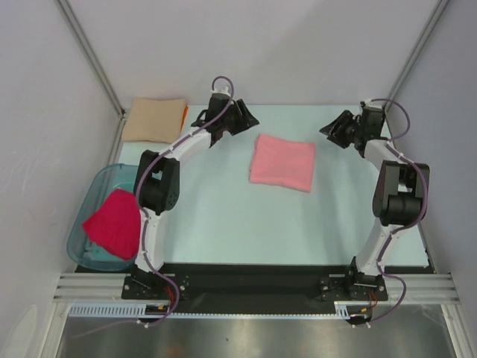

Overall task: Fold and stack the t-shirts
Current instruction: Fold the tshirt

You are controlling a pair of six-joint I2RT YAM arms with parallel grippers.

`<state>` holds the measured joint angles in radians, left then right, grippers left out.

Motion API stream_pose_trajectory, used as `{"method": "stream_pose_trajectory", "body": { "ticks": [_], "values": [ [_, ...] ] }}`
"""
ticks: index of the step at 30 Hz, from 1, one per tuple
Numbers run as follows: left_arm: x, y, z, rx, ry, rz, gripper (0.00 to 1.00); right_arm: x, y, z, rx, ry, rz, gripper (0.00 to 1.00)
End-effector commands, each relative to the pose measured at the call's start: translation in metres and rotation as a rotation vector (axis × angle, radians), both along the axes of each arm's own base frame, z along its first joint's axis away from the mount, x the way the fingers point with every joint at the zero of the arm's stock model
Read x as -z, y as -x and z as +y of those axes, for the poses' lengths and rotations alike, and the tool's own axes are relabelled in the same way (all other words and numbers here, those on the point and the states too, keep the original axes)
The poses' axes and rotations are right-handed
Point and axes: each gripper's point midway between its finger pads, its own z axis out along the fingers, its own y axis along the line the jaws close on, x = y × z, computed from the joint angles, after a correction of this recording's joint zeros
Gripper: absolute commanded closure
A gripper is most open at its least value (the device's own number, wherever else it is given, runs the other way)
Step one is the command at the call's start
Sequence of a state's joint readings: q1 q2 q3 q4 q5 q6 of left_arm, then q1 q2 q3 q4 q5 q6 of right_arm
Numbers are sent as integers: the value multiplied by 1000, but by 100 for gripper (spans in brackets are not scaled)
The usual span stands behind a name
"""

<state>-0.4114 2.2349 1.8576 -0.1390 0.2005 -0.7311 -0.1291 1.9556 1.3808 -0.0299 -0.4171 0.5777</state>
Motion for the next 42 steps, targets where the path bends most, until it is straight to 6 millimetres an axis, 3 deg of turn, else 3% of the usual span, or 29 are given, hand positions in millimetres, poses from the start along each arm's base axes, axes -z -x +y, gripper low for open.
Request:
{"method": "stream_pose_trajectory", "body": {
  "ticks": [1,4,5,7,8,9,10,11,12,15,16,20,22,24,25,26,27,28,29,30,31,32,33,35,36,38,39,42],
  "values": [
    [-42,26,-38,176,110,-159,43,-45,12,53,-179,-78,-182,47],
    [-33,35,-63,262,248,-151,46,-33,10,80,-256,-204,-183,51],
    [-18,31,-70,273,274,-148,47,-33,4,83,-263,-237,-220,55],
    [-12,26,-80,289,323,-126,48,-12,0,91,-272,-349,-178,57],
    [-5,22,-84,294,345,-122,48,-17,-7,93,-286,-373,-229,59],
    [14,17,-89,300,365,-96,48,3,-11,93,-283,-404,-201,59],
    [23,13,-91,283,407,-59,49,6,-12,95,-281,-453,-187,59],
    [30,8,-89,270,422,-49,49,9,-17,90,-277,-464,-198,60],
    [48,0,-88,246,422,-21,49,26,-21,88,-267,-485,-174,60],
    [74,-15,-76,196,391,18,49,39,-31,73,-245,-522,-168,62],
    [78,-19,-71,182,386,25,48,51,-32,68,-229,-535,-147,61],
    [90,-35,-42,132,328,44,47,60,-39,41,-189,-539,-132,61],
    [75,-39,-39,150,290,10,46,57,-44,27,-173,-512,-134,62],
    [67,-33,-35,169,258,11,43,48,-43,18,-167,-446,-116,62],
    [39,-29,-35,183,258,-29,42,51,-36,17,-155,-435,-65,62],
    [25,-23,-36,191,249,-50,42,24,-34,16,-166,-394,-103,61],
    [31,-12,-32,197,212,-42,41,16,-30,17,-181,-348,-121,61],
    [24,-5,-30,198,197,-50,41,3,-26,18,-182,-319,-134,61],
    [-15,4,-32,198,195,-118,42,5,-14,22,-177,-312,-88,60],
    [-1,19,-29,201,172,-85,42,-20,-6,26,-190,-276,-129,60],
    [-12,27,-29,202,174,-107,44,-24,1,29,-189,-267,-125,60],
    [-14,48,-30,210,172,-101,46,-19,15,37,-198,-273,-99,60],
    [-26,57,-38,211,195,-137,47,-35,24,46,-211,-262,-118,59],
    [-13,78,-41,217,184,-110,48,-38,40,58,-226,-268,-118,59],
    [-17,87,-47,227,195,-107,48,-28,54,67,-244,-287,-87,59],
    [-12,105,-70,284,236,-96,49,-27,68,85,-278,-314,-84,60],
    [1,113,-80,310,263,-45,50,-13,84,102,-315,-340,-42,61],
    [13,126,-108,364,314,-11,52,1,97,117,-338,-381,-30,68]
  ]
}}
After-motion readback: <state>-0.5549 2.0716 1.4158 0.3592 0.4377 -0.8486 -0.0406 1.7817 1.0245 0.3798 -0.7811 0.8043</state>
